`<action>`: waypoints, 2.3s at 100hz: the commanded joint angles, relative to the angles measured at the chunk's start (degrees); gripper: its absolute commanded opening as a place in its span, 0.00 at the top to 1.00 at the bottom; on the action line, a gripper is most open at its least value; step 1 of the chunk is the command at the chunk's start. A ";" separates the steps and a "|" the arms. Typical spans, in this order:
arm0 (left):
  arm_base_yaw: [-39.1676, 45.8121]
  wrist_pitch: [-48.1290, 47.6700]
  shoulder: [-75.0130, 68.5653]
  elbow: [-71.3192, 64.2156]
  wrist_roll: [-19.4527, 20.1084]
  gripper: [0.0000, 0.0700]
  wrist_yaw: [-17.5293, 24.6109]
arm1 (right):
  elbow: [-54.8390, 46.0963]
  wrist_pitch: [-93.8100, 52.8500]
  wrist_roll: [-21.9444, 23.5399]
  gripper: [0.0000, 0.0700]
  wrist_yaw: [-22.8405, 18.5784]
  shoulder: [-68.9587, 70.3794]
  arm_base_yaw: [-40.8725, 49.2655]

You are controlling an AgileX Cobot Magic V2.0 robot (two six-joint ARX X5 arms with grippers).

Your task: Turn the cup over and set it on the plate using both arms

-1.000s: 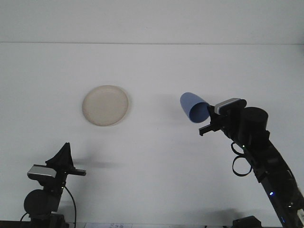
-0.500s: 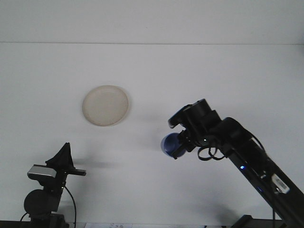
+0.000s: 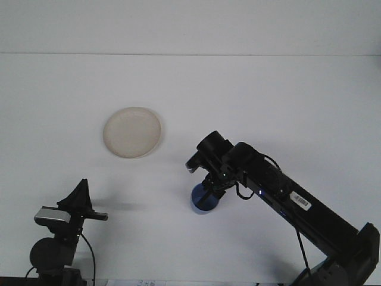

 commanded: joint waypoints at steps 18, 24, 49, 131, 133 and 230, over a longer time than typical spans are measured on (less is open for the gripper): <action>0.00 0.74 -0.04 -1.09 -0.15 0.98 0.17 | 1.22 1.11 -0.55 0.31 0.02 1.49 0.52; 0.00 0.74 -0.04 -1.09 -0.13 0.98 0.15 | 1.53 0.98 -1.31 0.27 0.00 1.44 0.20; 0.00 0.76 -0.04 -1.09 -0.15 0.98 0.17 | 4.46 0.09 -4.11 0.27 -0.28 -1.95 -3.72; 0.00 0.76 -0.04 -1.01 -0.22 0.98 0.17 | -32.13 32.68 3.13 0.28 0.22 -56.43 -40.54; 0.00 0.76 -0.04 -1.01 -0.35 0.98 0.17 | -33.57 33.18 3.15 0.31 0.24 -57.86 -40.52; -0.52 -56.94 54.07 74.03 -5.22 0.98 8.72 | -42.34 35.65 3.10 1.00 1.73 -71.21 -40.54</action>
